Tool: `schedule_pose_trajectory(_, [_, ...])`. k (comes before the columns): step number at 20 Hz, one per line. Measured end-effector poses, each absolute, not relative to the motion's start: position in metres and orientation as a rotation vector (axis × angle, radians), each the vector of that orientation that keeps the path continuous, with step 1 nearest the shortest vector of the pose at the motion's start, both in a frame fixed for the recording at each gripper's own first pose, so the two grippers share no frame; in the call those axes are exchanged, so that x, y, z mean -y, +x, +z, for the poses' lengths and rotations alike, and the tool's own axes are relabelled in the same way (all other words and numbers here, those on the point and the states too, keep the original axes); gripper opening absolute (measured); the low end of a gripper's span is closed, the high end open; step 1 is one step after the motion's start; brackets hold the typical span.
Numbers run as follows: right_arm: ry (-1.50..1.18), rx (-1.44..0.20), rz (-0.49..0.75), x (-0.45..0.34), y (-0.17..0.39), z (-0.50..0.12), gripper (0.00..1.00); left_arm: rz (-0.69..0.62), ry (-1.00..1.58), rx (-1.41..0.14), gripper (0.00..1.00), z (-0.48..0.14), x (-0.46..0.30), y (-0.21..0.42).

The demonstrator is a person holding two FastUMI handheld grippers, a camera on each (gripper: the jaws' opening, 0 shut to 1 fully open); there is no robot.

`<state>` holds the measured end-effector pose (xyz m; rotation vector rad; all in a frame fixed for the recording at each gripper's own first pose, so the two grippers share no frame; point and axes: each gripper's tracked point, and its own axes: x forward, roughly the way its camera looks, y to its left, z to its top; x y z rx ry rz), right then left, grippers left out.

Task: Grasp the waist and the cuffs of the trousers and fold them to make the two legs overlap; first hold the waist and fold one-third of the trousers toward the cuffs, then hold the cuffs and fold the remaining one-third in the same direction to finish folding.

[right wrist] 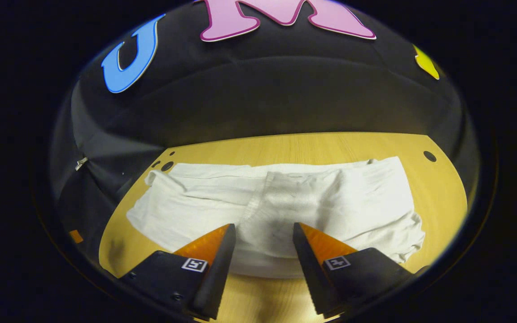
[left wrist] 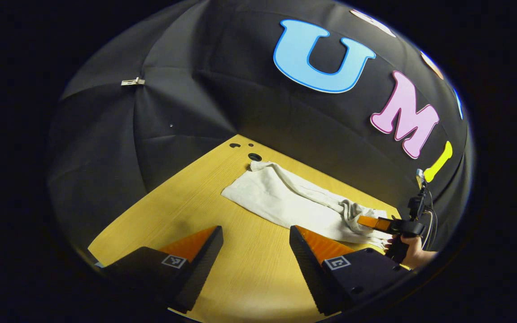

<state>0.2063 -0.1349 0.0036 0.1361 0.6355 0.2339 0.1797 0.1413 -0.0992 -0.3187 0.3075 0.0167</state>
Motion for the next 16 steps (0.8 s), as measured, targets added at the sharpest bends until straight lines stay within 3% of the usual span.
schedule_pose_trajectory(1, [0.142, -0.622, 0.232, 0.136, 0.198, 0.008, 0.93, 0.030, -0.299, -0.301, 0.95, -0.098, -0.143, 0.192])
schedule_pose_trajectory(2, [0.149, -0.611, 0.226, 0.140, 0.192, 0.014, 1.00, 0.045, -0.278, -0.300, 0.95, -0.099, -0.143, 0.207])
schedule_pose_trajectory(9, [0.152, -0.587, 0.102, 0.226, 0.118, 0.030, 0.99, 0.075, -0.284, -0.334, 0.96, -0.121, -0.130, 0.317])
schedule_pose_trajectory(16, [0.232, -0.721, -0.019, 0.294, 0.027, -0.002, 0.99, 0.106, -0.140, -0.407, 0.96, -0.157, -0.131, 0.388])
